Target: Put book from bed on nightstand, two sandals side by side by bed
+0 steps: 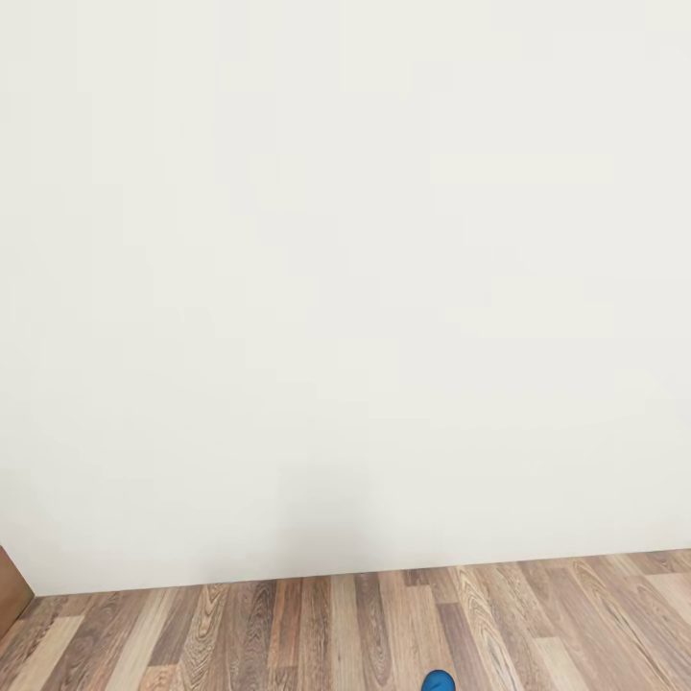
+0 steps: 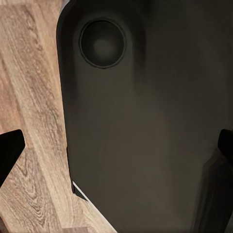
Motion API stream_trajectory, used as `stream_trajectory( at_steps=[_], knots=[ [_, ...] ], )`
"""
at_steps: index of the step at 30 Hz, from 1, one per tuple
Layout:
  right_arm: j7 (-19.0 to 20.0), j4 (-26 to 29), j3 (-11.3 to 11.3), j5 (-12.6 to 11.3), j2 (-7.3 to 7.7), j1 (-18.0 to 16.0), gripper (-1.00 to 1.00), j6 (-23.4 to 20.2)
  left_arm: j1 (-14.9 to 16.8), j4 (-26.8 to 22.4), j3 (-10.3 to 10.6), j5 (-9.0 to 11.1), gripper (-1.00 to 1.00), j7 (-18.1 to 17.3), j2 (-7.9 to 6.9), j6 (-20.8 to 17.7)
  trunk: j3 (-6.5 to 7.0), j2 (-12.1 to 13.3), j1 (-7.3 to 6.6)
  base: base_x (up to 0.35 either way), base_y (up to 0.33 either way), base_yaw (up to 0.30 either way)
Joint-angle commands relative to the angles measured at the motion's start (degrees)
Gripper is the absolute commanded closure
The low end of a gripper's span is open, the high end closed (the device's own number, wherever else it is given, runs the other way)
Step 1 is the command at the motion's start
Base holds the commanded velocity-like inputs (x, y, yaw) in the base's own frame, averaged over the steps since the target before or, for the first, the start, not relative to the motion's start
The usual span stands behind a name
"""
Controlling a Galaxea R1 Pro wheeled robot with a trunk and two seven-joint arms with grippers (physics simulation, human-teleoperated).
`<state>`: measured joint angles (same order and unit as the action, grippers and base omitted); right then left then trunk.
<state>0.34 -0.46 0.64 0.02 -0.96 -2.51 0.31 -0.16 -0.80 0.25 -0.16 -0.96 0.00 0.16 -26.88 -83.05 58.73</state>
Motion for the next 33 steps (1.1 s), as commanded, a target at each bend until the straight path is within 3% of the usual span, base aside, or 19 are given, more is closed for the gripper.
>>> stream_trajectory(
  at_steps=[1,15,33],
  knots=[
    [0.0,-0.1,0.0,0.0,0.00,0.0,-1.00,0.0,0.0,-0.1,0.0,0.0,-1.00,-0.1,0.00,0.0,-0.05,0.0,0.00,0.000,0.000,0.000],
    [0.1,-0.1,0.1,0.1,0.00,0.0,-1.00,-0.2,0.0,-0.1,-0.1,0.0,-1.00,-0.1,-0.08,0.0,-0.05,0.0,0.00,0.000,0.000,-0.011],
    [0.1,-0.1,0.1,0.1,0.00,0.0,-1.00,-0.2,0.0,-0.1,-0.1,0.0,-1.00,-0.1,-0.09,0.0,-0.05,0.0,0.00,0.000,0.000,-0.132]
  ],
)
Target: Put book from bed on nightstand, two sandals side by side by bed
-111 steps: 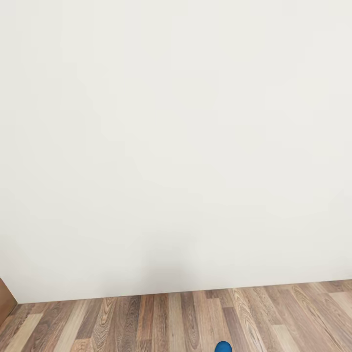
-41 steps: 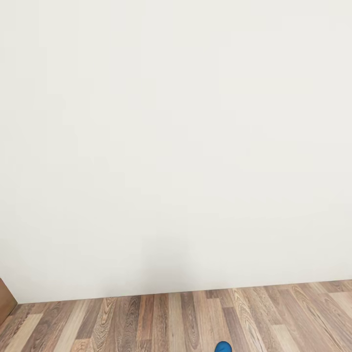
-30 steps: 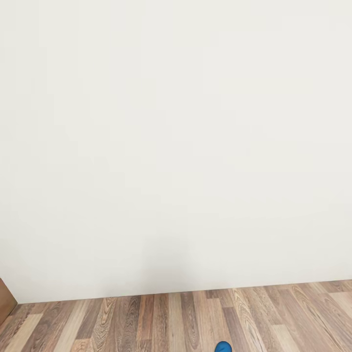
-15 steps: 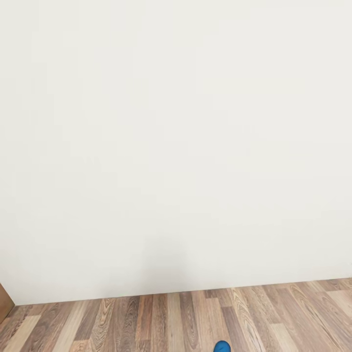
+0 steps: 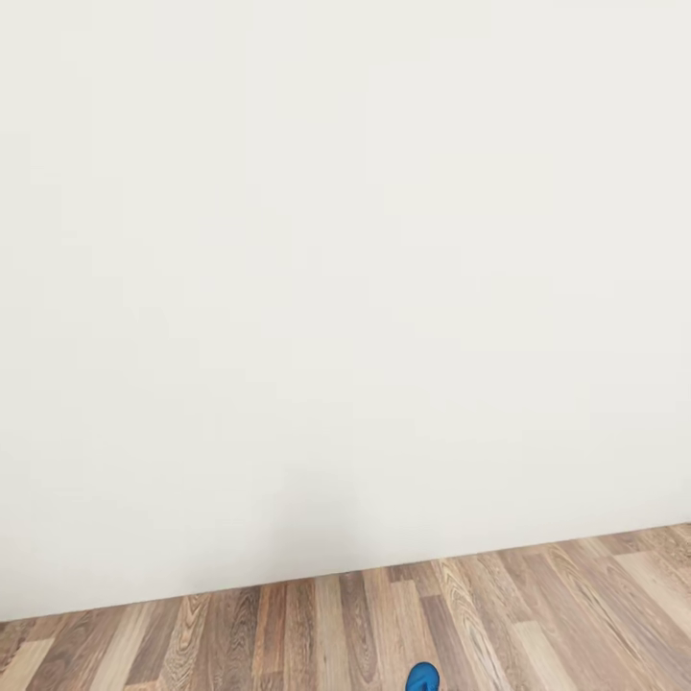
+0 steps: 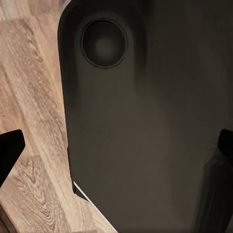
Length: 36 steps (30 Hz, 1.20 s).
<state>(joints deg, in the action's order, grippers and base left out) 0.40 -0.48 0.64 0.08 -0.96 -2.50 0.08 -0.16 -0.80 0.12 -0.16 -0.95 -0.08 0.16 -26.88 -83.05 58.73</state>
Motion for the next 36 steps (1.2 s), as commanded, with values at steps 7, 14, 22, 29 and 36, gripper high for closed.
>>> stream_trajectory(
  at_steps=[7,14,22,29,36],
  knots=[
    [0.0,-0.1,0.1,0.0,0.00,0.0,-1.00,0.0,0.0,-0.1,0.0,0.0,-1.00,-0.1,-0.01,0.0,-0.05,0.0,0.00,0.000,0.000,-0.141],
    [0.0,-0.1,0.1,0.0,0.00,0.0,-1.00,0.0,0.0,-0.1,0.0,0.0,-1.00,-0.1,-0.01,0.0,-0.05,0.0,0.00,0.000,0.000,-0.139],
    [0.0,-0.1,0.1,-0.1,0.00,0.0,-1.00,0.0,0.0,-0.1,0.0,0.0,-1.00,-0.1,-0.01,0.0,-0.05,0.0,0.00,0.000,0.000,-0.136],
    [0.0,-0.1,0.1,-0.1,0.00,0.0,-1.00,0.1,0.0,-0.1,0.0,0.1,-1.00,-0.1,-0.01,0.0,-0.05,0.0,0.00,0.000,0.000,-0.103],
    [0.0,-0.1,0.1,-0.2,0.00,0.0,-1.00,0.1,0.0,-0.1,0.0,0.2,-1.00,-0.1,0.05,0.2,-0.05,0.0,0.00,0.000,0.000,-0.029]
  ],
)
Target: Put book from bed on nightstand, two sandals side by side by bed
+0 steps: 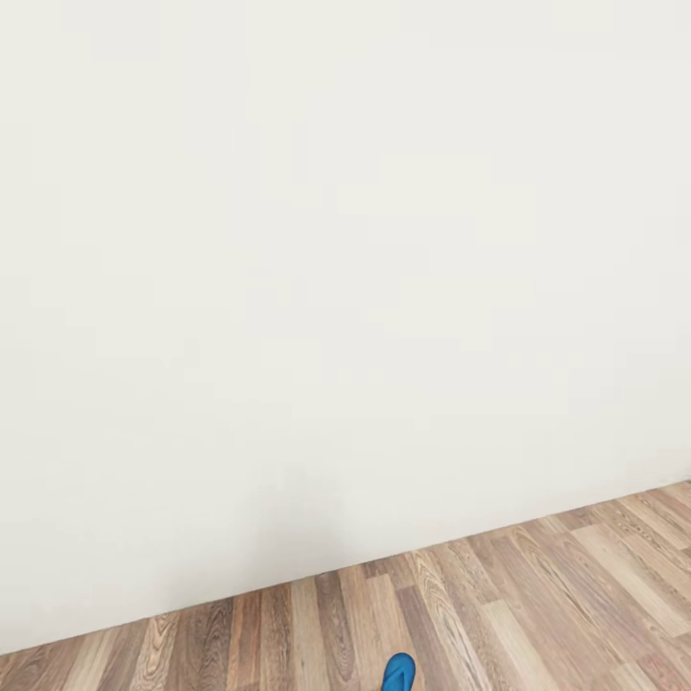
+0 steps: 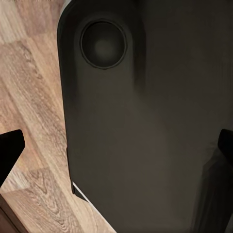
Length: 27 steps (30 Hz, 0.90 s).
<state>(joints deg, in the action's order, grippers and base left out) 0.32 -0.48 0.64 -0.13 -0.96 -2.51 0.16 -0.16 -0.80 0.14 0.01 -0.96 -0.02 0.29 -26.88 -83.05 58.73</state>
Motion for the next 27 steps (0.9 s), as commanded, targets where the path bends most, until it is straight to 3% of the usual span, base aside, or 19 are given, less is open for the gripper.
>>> stream_trajectory(
  at_steps=[1,11,27],
  knots=[
    [0.0,0.0,0.1,0.0,0.00,0.0,-1.00,0.0,0.0,-0.1,0.0,0.0,-1.00,-0.1,0.00,0.0,-0.05,0.0,0.00,0.000,0.000,-0.009],
    [0.0,0.0,0.1,0.0,0.00,0.0,-1.00,-0.1,0.0,-0.1,-0.3,0.2,-1.00,-0.1,0.02,0.1,-0.05,0.0,0.00,0.027,-0.034,-0.003],
    [0.0,0.0,0.1,0.0,0.00,0.0,-1.00,0.0,0.0,-0.1,-0.4,0.3,-1.00,-0.1,0.11,0.1,-0.05,0.0,0.00,0.141,-0.160,0.000]
  ],
)
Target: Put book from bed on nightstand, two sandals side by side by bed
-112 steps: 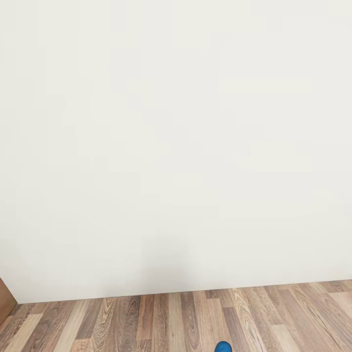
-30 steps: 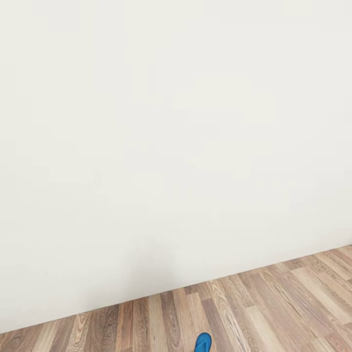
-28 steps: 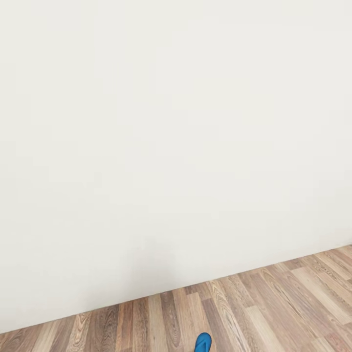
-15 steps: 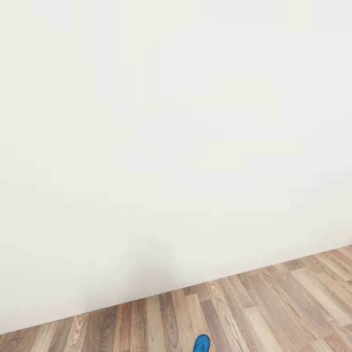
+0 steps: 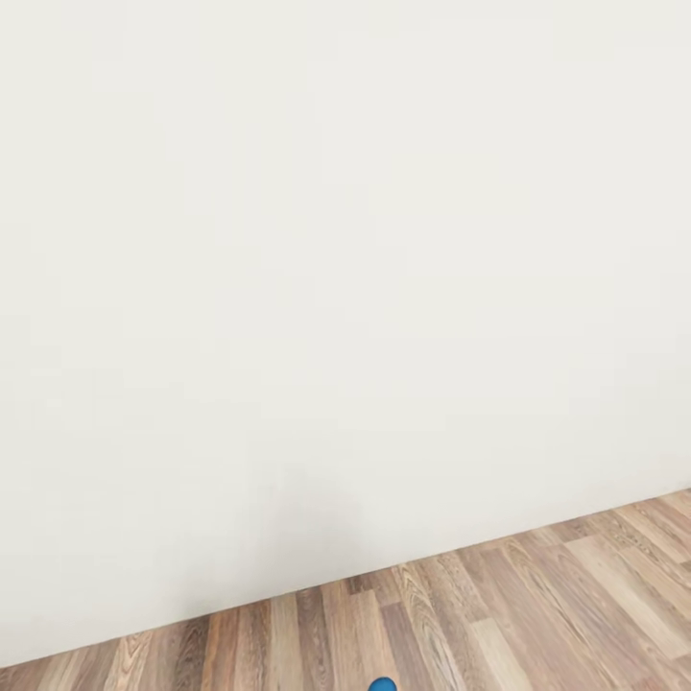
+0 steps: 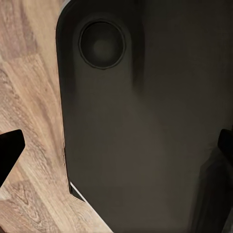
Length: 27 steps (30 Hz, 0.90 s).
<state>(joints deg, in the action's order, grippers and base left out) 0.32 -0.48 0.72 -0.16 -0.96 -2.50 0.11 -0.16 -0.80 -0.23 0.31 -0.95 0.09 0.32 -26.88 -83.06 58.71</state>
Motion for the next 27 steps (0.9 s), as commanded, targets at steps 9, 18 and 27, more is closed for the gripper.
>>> stream_trajectory(
  at_steps=[9,18,27],
  knots=[
    [0.0,0.0,0.1,0.0,0.00,0.0,-1.00,0.2,0.0,-0.1,0.0,0.0,-1.00,-0.1,0.00,0.0,-0.04,0.0,0.01,0.155,-0.173,0.015],
    [0.0,0.0,0.1,-0.1,0.00,0.0,-1.00,0.3,0.0,-0.1,-0.1,0.0,-1.00,-0.1,0.00,0.0,0.12,0.0,0.01,0.074,-0.164,0.160],
    [0.0,0.0,0.1,-0.1,0.00,0.0,-1.00,0.3,0.0,-0.1,-0.1,0.0,-1.00,-0.1,0.00,0.0,0.35,0.0,0.01,0.008,-0.152,0.200]
  ],
)
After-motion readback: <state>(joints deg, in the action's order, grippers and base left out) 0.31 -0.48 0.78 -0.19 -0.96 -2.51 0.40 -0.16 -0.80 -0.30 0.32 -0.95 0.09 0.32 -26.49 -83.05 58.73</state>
